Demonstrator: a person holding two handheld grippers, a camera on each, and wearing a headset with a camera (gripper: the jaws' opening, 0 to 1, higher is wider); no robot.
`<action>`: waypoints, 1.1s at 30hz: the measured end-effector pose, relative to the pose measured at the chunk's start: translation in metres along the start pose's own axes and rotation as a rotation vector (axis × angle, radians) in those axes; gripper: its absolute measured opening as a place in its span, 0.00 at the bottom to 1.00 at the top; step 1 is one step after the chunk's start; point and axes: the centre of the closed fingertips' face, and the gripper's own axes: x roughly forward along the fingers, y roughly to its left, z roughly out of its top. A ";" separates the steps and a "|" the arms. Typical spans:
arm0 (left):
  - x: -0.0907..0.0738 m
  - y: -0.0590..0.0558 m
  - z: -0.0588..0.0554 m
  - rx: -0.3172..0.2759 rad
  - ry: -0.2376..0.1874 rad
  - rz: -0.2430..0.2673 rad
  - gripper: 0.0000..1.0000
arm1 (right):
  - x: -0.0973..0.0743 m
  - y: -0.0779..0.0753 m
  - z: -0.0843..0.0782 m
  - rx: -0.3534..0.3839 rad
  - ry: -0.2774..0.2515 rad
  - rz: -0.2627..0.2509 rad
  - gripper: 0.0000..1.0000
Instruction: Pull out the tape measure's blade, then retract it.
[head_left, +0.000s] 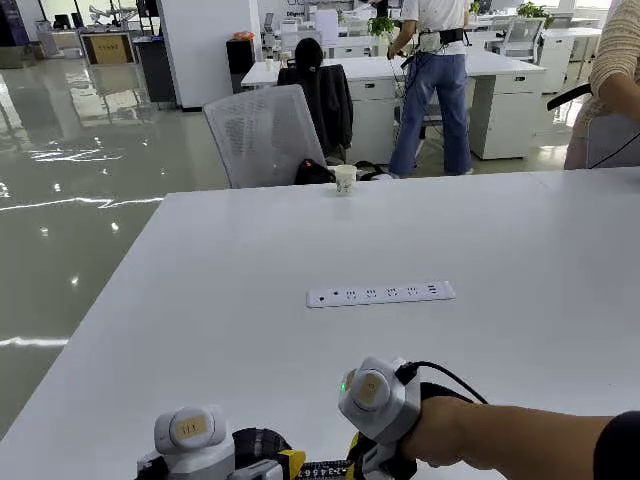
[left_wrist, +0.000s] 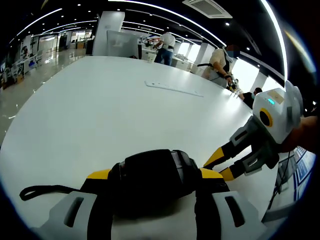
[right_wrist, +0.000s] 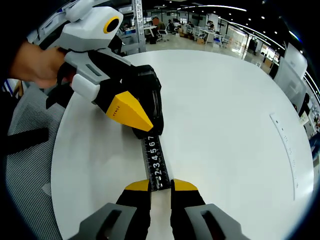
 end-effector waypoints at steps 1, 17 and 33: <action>0.000 0.000 0.000 0.000 0.000 0.000 0.61 | 0.000 0.000 0.000 0.000 0.000 -0.001 0.12; -0.001 0.000 0.000 -0.009 -0.002 -0.018 0.61 | 0.001 0.001 0.003 0.022 -0.033 0.010 0.11; -0.001 -0.002 -0.001 0.028 -0.003 -0.012 0.61 | 0.003 0.004 0.007 0.007 -0.019 0.016 0.12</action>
